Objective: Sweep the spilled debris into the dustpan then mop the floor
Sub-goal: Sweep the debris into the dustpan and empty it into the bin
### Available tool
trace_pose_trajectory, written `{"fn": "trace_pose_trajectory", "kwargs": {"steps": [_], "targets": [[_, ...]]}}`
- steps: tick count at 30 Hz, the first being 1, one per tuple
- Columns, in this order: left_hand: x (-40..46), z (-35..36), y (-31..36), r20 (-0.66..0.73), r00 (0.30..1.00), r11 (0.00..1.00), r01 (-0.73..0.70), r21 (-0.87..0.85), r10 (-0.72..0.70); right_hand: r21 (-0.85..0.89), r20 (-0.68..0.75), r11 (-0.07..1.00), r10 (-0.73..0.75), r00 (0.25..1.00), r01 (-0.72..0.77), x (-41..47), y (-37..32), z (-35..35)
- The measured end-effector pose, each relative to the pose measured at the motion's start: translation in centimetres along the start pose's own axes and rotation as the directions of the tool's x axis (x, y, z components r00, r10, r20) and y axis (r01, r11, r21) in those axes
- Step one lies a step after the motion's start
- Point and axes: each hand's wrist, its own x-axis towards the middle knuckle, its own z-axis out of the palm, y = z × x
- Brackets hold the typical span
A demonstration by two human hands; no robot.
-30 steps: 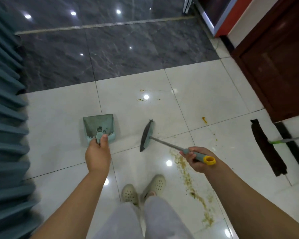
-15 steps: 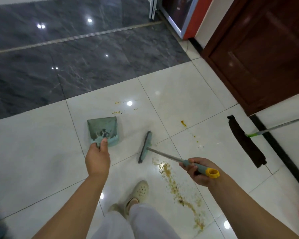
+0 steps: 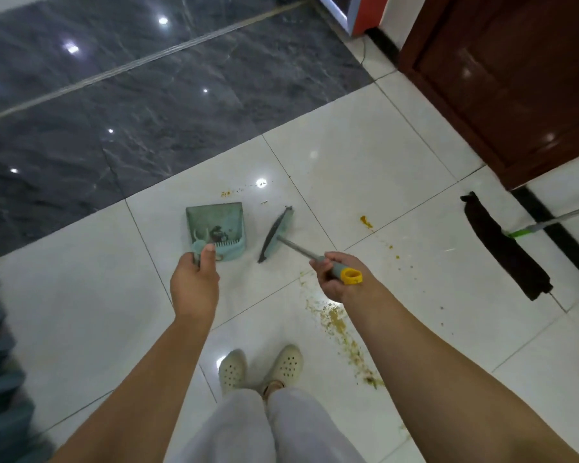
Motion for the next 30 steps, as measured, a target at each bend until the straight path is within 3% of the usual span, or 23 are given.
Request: {"fn": "trace_pose_trajectory", "kwargs": {"steps": [8,16,21,30], "targets": [[1.1,3.4,3.5,0.062,0.996,0.998,-0.067,-0.013,0.068,0.122,-0.137,0.99,-0.058,0.989,0.075,-3.4,-3.5,-6.9],[4.0,5.5,6.8,0.173,0.976,0.991,-0.132,-0.005,0.131,0.14,-0.178,0.981,-0.11,0.978,0.136,-4.6,-3.3,-5.1],[8.7,5.7,9.5,0.244,0.961,0.992,-0.127,-0.023,0.129,0.151,-0.105,0.98,-0.115,0.988,0.131,-4.1,-4.7,0.8],[21.3,4.6,14.9,0.348,0.935,0.997,-0.059,-0.048,0.072,0.005,0.007,0.99,-0.14,0.99,0.14,2.9,-10.2,18.6]]}}
